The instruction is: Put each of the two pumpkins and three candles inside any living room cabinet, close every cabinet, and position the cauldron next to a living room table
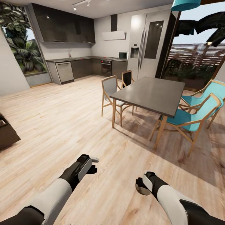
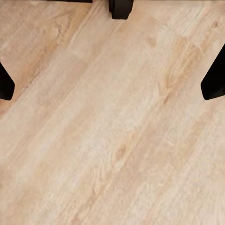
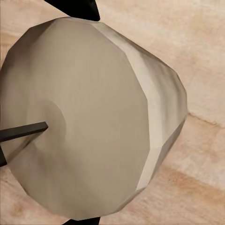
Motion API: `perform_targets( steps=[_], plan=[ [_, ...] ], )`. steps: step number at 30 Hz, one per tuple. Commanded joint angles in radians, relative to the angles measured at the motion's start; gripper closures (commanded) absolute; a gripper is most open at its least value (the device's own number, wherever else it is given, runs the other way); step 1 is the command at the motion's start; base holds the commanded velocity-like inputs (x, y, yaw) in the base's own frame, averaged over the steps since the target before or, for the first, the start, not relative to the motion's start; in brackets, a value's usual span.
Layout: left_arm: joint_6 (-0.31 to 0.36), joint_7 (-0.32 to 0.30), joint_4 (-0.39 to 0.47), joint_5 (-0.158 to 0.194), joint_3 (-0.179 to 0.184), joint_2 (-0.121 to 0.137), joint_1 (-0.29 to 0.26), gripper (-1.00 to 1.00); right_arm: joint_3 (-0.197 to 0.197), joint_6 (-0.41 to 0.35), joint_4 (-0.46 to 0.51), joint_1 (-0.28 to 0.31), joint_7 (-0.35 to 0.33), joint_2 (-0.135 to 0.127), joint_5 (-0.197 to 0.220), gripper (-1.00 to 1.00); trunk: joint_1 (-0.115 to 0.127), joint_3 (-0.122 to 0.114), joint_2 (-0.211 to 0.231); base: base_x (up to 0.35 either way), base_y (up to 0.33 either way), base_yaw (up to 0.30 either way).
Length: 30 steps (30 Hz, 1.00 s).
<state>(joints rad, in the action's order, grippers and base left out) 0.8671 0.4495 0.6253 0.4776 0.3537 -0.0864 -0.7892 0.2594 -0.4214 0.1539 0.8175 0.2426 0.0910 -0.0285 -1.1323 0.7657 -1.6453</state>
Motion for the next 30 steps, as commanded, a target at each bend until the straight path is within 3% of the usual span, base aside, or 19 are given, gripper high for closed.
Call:
perform_targets(
  steps=[1, 30],
  plan=[
    [0.002, 0.009, 0.001, 0.01, 0.005, 0.001, -0.001, -1.0, 0.007, -0.005, 0.003, 0.0, 0.003, 0.001, -0.002, 1.0, 0.0, 0.002, 0.0, 0.0, 0.0, 0.201],
    [0.003, 0.009, 0.001, 0.009, 0.005, 0.001, -0.001, -1.0, 0.008, -0.005, 0.001, 0.0, 0.003, 0.01, -0.002, 1.0, 0.0, 0.006, 0.0, 0.0, 0.0, 0.285]
  ],
)
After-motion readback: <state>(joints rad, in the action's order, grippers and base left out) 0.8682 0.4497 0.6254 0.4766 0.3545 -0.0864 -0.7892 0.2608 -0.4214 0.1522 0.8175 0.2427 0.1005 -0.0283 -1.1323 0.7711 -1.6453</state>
